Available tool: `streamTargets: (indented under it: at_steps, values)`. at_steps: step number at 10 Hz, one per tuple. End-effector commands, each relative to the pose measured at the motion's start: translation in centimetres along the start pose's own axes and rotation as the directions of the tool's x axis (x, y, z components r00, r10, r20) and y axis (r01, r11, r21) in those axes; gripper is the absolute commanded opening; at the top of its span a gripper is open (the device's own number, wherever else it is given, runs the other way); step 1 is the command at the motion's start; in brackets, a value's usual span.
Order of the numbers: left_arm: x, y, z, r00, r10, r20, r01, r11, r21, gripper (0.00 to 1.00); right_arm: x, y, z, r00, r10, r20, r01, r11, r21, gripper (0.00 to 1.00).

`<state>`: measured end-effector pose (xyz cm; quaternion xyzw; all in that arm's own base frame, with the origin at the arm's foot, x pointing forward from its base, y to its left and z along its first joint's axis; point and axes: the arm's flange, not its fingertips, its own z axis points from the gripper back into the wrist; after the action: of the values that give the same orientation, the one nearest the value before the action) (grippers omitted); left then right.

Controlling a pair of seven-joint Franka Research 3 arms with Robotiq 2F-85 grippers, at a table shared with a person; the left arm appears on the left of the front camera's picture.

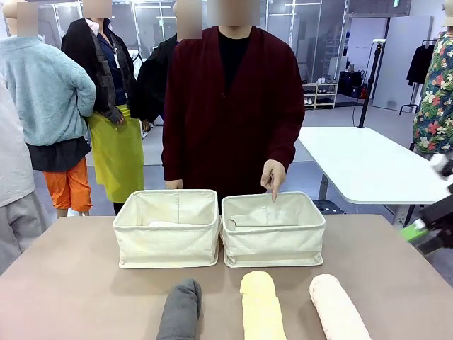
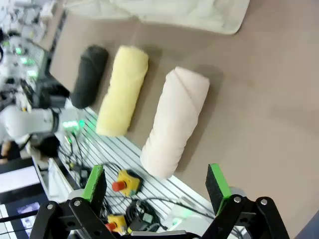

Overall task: Divide the towels into two baskets.
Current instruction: Pick up one hotel-folded towel from the bottom of the table and place it in the Fabric basket indicated by the person.

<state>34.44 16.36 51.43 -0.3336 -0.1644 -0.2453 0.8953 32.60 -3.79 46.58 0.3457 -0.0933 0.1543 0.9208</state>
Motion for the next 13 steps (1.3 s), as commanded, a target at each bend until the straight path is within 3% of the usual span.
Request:
streamTargets:
  at_steps: [1, 2, 6, 13]
  values:
    - [-0.3, -0.3, 0.0, 1.0, 0.0, 0.003, 0.0, 1.0, 0.01, 1.0, -0.1, 0.7, -3.1, 0.994, -0.022, -0.103, 0.011, 0.995, -0.104, 1.0]
    - [-0.3, -0.3, 0.0, 1.0, 0.0, 0.003, 0.0, 1.0, 0.01, 1.0, 0.0, 1.0, -5.5, 0.994, -0.06, -0.089, 0.041, 0.979, -0.197, 1.0]
    - [-0.3, -0.3, 0.0, 1.0, 0.0, 0.003, 0.0, 1.0, 0.01, 1.0, -0.9, 0.4, -12.6, 0.979, -0.202, -0.002, 0.194, 0.944, -0.268, 1.0]
    - [-0.3, -0.3, 0.0, 1.0, 0.0, 0.003, 0.0, 1.0, 0.01, 1.0, -3.4, 0.1, -18.8, 0.967, -0.246, -0.07, 0.215, 0.929, -0.301, 1.0]
